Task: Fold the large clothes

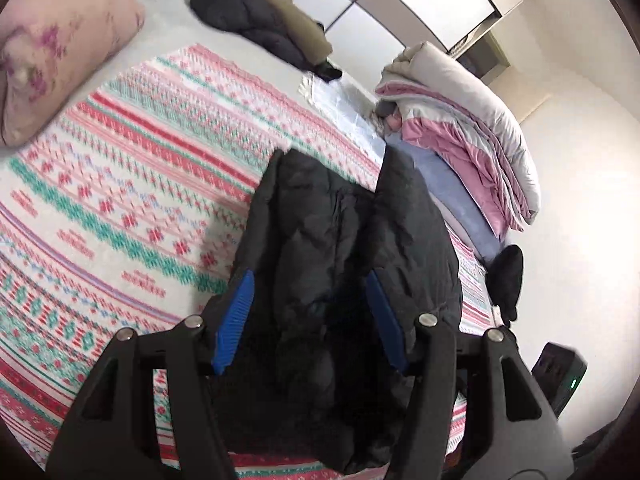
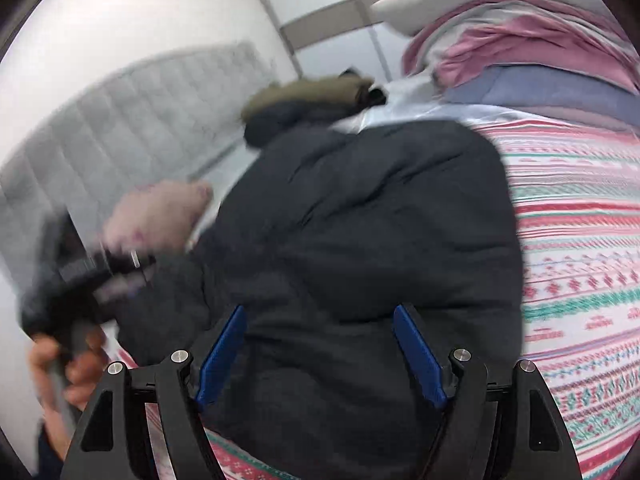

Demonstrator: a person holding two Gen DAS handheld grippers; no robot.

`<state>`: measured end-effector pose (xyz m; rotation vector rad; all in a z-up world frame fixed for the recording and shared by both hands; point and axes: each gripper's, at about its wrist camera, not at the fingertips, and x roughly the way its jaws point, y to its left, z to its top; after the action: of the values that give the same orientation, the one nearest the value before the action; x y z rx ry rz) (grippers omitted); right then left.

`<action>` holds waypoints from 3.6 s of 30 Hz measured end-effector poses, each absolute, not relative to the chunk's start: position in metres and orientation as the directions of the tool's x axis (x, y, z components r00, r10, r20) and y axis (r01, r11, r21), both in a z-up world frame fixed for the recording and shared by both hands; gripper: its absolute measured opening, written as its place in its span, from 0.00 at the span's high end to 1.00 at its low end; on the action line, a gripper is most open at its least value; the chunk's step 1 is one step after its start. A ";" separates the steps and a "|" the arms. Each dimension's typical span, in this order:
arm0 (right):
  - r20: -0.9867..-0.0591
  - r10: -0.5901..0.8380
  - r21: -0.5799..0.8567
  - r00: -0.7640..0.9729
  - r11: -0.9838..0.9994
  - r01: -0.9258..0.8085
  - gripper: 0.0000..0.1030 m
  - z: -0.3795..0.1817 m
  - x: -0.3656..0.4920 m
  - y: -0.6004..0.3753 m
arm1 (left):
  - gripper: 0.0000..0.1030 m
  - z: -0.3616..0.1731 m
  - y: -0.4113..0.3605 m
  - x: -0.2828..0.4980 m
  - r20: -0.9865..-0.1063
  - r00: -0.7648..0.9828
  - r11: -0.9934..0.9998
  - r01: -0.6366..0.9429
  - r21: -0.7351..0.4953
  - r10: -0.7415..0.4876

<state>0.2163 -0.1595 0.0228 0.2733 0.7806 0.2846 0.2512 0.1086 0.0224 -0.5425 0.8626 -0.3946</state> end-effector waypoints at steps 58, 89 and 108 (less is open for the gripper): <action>-0.810 0.195 0.237 0.553 0.972 0.004 0.16 -0.027 0.351 -0.157 | 0.25 -0.043 0.012 0.335 -0.805 0.554 0.977 0.157 -0.147 -0.210; -0.619 0.653 0.778 0.436 0.587 0.225 0.14 -0.077 0.292 -0.278 | 0.15 -0.066 0.119 0.256 -0.781 0.361 0.835 -0.010 -0.549 -0.509; -0.620 0.585 0.731 0.523 0.672 0.115 0.57 -0.035 0.290 -0.253 | 0.67 -0.057 0.099 0.264 -0.754 0.401 0.813 -0.035 -0.581 -0.521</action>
<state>0.2900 -0.2534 -0.0347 0.8110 1.0019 0.3213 0.2640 0.0988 -0.0573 -0.5687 1.1296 -0.3289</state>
